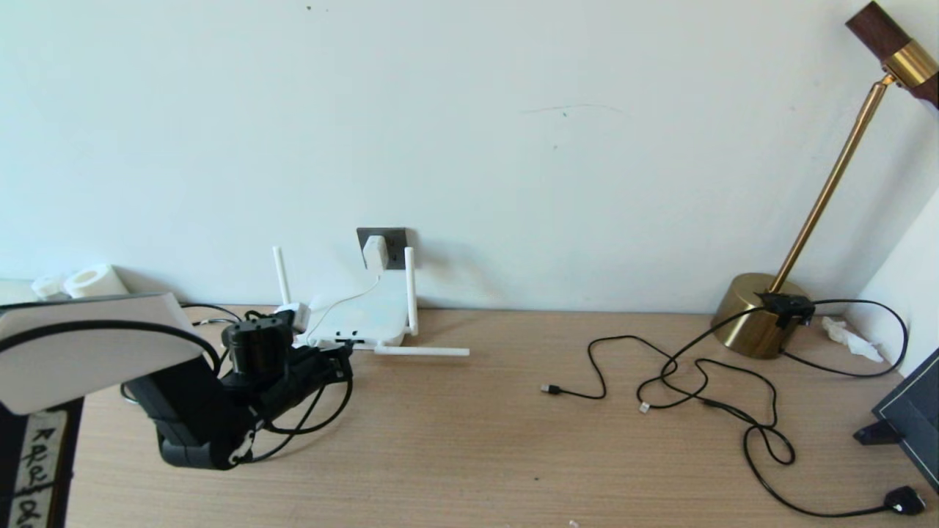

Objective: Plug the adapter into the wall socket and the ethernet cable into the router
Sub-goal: Plug cable into router interface

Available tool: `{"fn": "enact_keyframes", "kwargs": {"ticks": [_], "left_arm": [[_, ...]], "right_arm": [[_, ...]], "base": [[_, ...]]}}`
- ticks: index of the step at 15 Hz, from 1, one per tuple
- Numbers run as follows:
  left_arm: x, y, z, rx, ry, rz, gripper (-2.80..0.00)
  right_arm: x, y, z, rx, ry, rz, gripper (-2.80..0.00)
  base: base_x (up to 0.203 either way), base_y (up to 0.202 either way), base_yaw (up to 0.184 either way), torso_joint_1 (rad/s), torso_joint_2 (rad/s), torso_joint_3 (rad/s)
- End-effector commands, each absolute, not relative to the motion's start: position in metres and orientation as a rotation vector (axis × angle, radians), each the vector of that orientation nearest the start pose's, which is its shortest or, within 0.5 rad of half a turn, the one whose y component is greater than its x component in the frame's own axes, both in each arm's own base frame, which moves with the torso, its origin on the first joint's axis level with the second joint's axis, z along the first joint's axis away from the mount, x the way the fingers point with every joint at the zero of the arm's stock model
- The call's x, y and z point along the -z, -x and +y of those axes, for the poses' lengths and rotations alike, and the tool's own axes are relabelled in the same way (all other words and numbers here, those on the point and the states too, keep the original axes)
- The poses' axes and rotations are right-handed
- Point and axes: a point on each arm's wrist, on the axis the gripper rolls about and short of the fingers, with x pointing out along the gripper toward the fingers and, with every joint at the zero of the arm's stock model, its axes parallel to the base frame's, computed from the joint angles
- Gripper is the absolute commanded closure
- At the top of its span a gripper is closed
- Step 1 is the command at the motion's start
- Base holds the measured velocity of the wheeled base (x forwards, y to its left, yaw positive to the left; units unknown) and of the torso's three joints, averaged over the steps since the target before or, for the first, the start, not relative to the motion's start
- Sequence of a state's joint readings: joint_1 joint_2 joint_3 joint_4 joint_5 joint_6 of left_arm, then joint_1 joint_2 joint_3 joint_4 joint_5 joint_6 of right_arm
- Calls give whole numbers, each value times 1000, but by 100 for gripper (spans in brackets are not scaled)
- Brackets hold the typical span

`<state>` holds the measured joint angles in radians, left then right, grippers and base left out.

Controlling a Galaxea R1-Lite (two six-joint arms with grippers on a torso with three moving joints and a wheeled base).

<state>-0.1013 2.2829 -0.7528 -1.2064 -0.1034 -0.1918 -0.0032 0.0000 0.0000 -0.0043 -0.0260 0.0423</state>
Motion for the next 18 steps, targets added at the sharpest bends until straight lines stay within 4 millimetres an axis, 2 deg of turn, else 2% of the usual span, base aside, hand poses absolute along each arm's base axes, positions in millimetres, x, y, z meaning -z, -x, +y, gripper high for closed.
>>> {"fn": "enact_keyframes", "kwargs": {"ticks": [1, 12, 18], "left_arm": [[-26, -374, -40, 173, 192, 329, 0], [-22, -375, -40, 173, 190, 335, 0], [-28, -380, -40, 169, 190, 338, 0]], "right_arm": [[-76, 23, -1, 29, -43, -4, 0], [-76, 23, 0, 28, -43, -5, 0], [-76, 23, -1, 29, -43, -5, 0]], "base": [[0, 0, 0, 0, 0, 0], [0, 0, 0, 0, 0, 0], [0, 0, 0, 0, 0, 0]]}}
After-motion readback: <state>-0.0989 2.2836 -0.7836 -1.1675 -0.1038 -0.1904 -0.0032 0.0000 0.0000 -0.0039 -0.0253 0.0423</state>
